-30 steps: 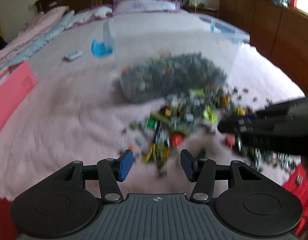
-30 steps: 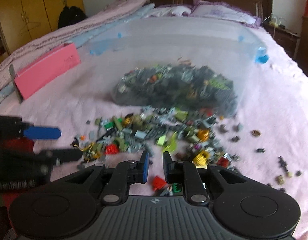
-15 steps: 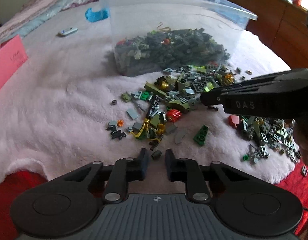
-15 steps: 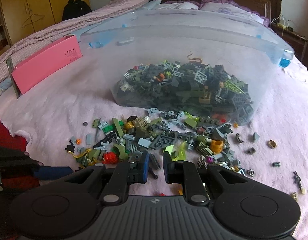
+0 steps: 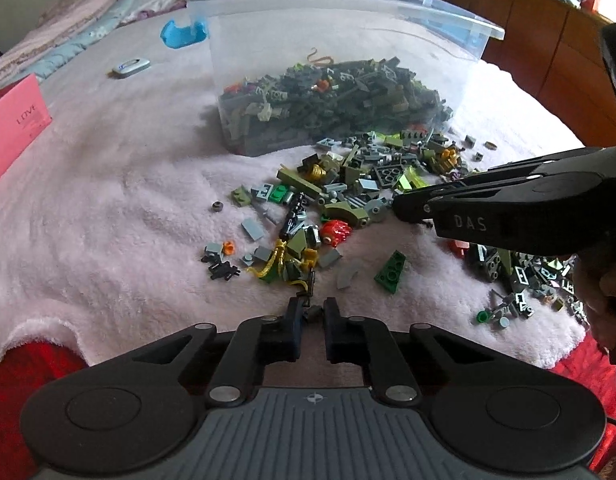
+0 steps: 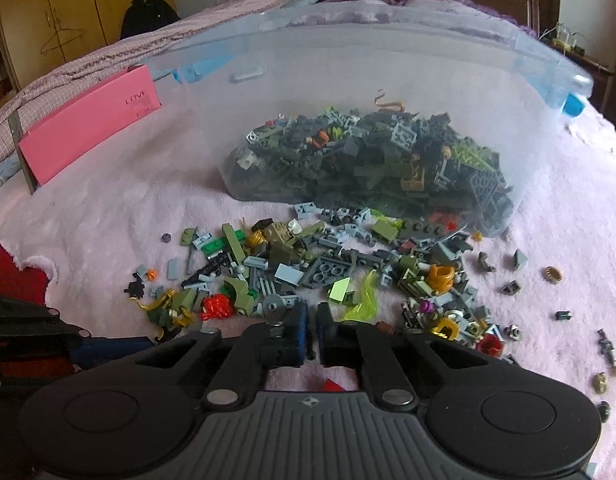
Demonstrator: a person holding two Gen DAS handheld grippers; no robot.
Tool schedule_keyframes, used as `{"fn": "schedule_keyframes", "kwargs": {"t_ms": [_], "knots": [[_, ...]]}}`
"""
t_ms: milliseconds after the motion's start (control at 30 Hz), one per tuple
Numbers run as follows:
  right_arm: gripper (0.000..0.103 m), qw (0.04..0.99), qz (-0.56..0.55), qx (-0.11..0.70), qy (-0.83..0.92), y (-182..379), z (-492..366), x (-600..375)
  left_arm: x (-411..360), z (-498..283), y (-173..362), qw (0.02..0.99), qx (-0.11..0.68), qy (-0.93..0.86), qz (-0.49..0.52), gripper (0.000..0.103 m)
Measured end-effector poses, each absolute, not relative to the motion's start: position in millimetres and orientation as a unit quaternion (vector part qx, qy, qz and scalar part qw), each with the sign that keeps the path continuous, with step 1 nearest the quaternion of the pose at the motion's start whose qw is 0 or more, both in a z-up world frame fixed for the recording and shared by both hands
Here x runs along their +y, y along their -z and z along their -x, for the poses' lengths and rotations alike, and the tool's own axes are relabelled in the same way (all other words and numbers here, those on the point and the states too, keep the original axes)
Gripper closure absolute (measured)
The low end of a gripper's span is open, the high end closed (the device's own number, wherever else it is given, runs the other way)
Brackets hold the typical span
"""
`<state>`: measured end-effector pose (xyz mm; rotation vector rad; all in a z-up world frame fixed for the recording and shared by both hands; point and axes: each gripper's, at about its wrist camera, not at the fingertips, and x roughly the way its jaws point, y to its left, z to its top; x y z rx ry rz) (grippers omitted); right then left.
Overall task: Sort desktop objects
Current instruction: 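Move both open tools back down and close them on pieces in the pile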
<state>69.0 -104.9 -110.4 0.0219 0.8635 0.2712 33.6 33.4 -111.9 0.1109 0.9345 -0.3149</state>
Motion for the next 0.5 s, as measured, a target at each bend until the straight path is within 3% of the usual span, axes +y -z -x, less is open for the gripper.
{"fn": "schedule_keyframes", "kwargs": {"t_ms": [500], "knots": [[0.098,0.914,-0.008,0.384,-0.132,79,-25,-112,28,-23,76,0.897,0.407,0.168,-0.047,0.091]]}}
